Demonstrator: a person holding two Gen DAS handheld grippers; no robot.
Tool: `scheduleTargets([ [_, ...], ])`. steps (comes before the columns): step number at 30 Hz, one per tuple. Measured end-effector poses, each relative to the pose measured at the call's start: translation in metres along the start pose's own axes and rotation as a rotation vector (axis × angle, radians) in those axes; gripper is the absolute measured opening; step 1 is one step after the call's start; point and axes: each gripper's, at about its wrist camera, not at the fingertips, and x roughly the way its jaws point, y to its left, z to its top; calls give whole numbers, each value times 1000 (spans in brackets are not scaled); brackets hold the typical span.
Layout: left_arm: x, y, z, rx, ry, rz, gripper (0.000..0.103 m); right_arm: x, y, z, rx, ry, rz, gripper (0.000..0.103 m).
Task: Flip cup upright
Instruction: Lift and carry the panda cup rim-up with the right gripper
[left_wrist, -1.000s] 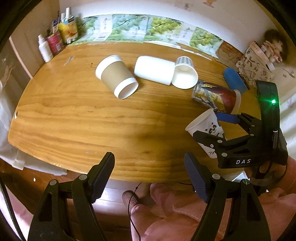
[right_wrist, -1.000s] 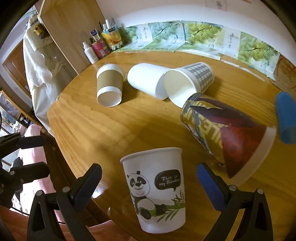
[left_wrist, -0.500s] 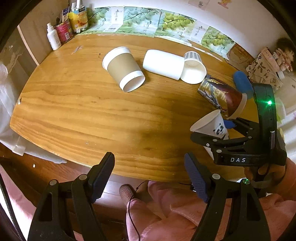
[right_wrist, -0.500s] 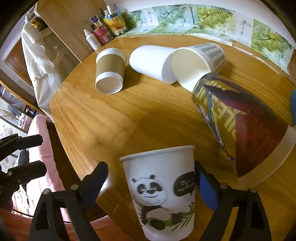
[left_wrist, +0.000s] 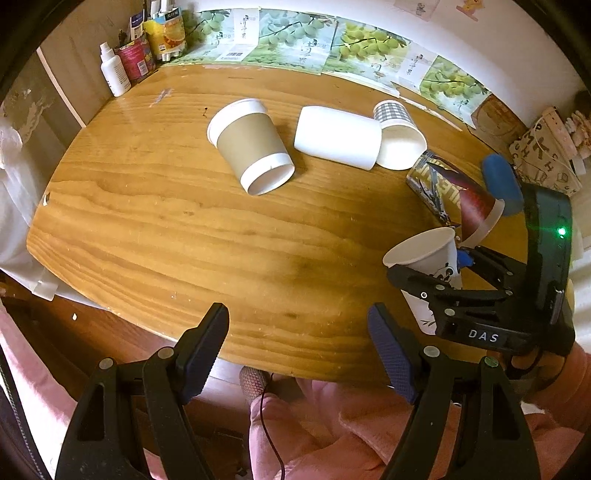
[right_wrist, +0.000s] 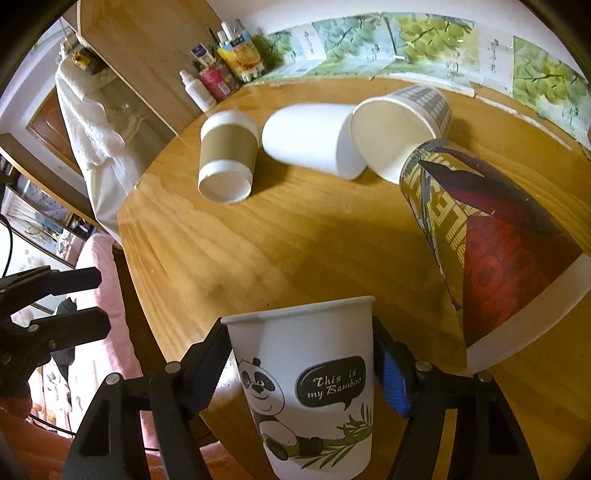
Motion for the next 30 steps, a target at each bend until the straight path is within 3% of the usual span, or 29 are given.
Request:
scheduleTargets([
  [8,-6,-5,14,3,-27,13,81,-17,-1,8,-19,-144,1,72],
  [14,-13,-8,17,61,-61,19,81,-32,10,7,-67,-283,5,72],
  [20,-24,-1,13,109,-103,-17,81,-50,28,-2,-104,-418,-45,72],
  [30,-49,27,-6,171,-199,-59,81,-68,79,-28,-115,-637,-220,72],
])
